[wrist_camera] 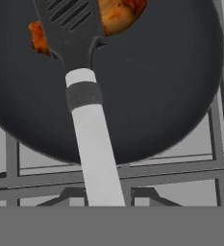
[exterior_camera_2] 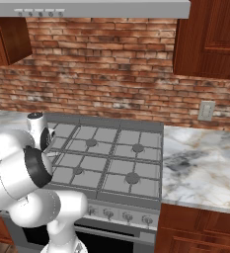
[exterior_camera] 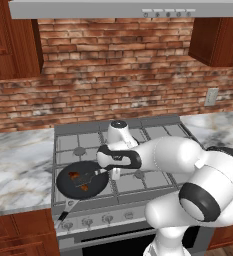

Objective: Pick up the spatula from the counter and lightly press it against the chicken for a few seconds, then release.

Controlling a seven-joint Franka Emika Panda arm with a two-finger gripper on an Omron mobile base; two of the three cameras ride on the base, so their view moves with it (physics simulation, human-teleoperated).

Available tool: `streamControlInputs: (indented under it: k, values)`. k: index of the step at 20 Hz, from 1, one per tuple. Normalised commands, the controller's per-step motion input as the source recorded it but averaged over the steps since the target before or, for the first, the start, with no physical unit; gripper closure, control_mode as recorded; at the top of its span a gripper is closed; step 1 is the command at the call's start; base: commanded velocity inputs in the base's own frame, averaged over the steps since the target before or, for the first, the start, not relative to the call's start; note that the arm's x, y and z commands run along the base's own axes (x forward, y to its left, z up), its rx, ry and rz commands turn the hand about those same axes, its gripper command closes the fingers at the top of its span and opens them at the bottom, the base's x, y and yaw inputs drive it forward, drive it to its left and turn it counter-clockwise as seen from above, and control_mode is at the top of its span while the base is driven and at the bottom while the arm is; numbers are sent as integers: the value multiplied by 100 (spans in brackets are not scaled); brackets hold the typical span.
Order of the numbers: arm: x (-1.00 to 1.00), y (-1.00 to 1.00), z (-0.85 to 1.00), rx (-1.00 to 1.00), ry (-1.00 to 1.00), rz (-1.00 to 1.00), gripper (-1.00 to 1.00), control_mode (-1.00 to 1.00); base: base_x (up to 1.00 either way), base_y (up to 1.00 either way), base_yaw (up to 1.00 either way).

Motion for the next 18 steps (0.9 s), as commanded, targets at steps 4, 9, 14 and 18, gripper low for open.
streamControlInputs:
  k: [4, 9, 14, 18]
  values:
    - [0, 0, 0, 0, 0, 0, 100, -100, 0, 0, 0]
    - [0, -1, 7, -2, 0, 0, 100, -100, 0, 0, 0]
    - [0, -13, 31, -1, 0, 0, 100, -100, 0, 0, 0]
    - [-4, -17, 49, 0, 0, 0, 100, -100, 0, 0, 0]
